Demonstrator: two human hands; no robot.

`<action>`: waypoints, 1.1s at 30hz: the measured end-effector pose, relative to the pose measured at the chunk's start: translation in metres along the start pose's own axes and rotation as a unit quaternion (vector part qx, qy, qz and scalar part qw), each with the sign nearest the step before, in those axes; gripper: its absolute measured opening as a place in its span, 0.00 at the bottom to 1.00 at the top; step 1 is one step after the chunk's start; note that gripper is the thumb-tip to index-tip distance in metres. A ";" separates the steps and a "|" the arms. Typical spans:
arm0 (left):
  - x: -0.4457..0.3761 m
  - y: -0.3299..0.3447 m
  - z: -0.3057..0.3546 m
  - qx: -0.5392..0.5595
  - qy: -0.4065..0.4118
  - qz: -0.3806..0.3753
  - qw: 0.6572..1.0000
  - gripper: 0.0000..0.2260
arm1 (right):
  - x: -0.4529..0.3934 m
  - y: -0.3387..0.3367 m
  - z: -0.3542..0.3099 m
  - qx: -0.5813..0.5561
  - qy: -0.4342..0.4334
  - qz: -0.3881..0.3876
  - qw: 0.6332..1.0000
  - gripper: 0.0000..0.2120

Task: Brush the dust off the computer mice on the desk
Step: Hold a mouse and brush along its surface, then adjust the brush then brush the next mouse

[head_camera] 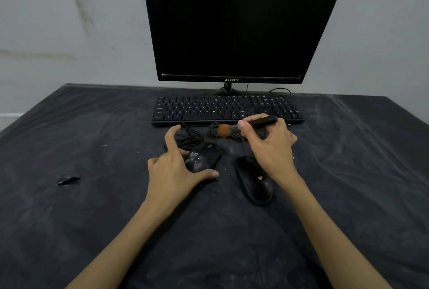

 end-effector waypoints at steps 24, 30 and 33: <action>-0.007 -0.016 0.031 0.406 0.039 -0.159 0.899 0.11 | 0.035 0.078 -0.059 0.105 -0.163 -0.233 0.953 0.12; -0.027 -0.050 0.004 0.456 0.004 -0.026 0.890 0.10 | 0.047 0.054 -0.039 0.289 -0.106 -0.069 0.949 0.40; -0.034 -0.057 -0.016 0.505 -0.036 0.038 0.862 0.05 | 0.058 0.060 -0.026 0.380 -0.073 -0.054 0.921 0.58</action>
Point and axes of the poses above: each hand's wrist, its own x-axis away from the middle knuckle, its own y-axis out of the palm, z = x × y, the point moved 8 cm from there along -x, towards the middle knuckle, and after that the axes turned 3 degrees about -y, right-handed, at the moved point
